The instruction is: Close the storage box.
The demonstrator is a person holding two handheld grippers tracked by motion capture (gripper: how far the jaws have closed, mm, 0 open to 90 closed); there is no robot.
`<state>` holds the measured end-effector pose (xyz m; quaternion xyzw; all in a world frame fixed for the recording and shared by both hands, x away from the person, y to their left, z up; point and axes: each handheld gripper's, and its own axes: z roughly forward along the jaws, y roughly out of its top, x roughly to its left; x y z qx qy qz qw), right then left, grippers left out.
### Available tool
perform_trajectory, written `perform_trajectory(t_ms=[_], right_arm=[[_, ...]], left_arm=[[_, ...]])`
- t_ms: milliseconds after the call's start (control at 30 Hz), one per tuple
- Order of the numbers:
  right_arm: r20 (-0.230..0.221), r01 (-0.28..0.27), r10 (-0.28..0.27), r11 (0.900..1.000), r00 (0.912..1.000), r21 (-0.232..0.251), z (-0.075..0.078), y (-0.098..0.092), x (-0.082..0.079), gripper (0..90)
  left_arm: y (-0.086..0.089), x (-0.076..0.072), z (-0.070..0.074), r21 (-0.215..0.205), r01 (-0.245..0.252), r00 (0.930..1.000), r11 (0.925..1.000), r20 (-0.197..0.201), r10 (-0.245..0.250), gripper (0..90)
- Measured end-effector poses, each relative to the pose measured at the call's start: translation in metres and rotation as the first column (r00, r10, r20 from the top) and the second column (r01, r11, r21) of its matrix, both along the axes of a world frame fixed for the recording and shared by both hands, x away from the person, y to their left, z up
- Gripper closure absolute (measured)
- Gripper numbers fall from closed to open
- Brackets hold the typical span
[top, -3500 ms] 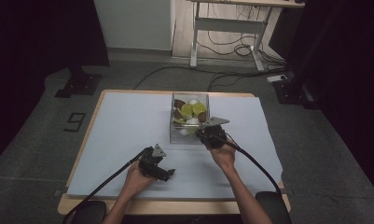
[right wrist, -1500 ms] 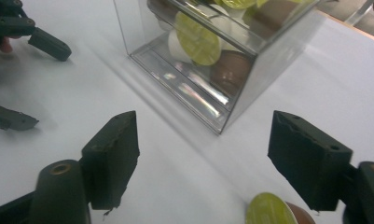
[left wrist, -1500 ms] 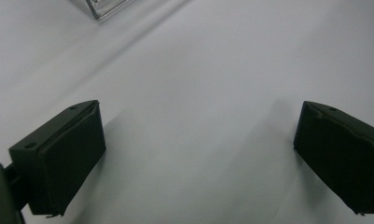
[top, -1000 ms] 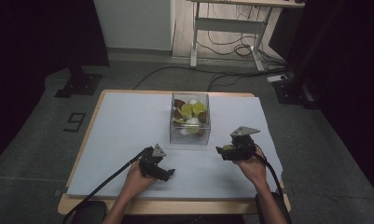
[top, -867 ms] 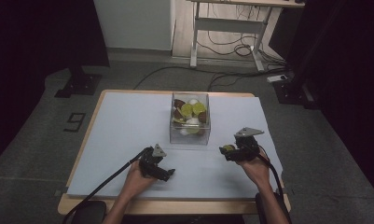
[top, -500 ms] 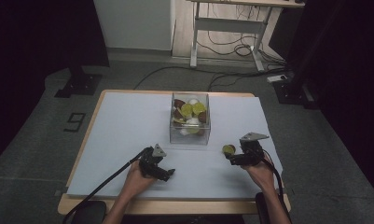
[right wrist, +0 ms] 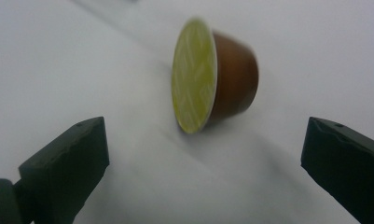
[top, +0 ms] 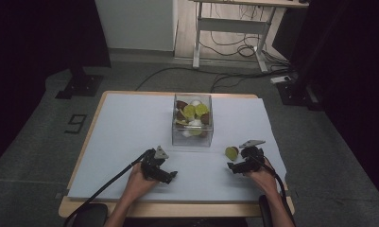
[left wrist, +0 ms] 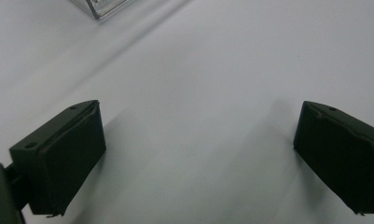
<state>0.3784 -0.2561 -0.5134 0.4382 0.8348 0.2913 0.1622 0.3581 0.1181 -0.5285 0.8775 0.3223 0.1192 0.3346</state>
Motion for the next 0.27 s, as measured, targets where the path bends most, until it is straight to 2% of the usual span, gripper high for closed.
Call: perform_trajectory(t_ms=[133, 267], right_arm=[[-0.026, -0.007, 0.007, 1.000, 0.9997, -0.023, -0.0095, -0.0006, 0.0022, 0.0], [-0.032, -0.005, 0.005, 1.000, 0.9995, -0.002, -0.0123, -0.0026, 0.0026, 0.0]], left_arm=[[-0.0001, -0.0005, -0.0002, 0.001, 0.001, 1.0000, 1.0000, -0.001, -0.001, 1.7], [-0.0002, -0.0005, -0.0002, 0.003, 0.001, 1.0000, 1.0000, -0.001, -0.001, 1.7]])
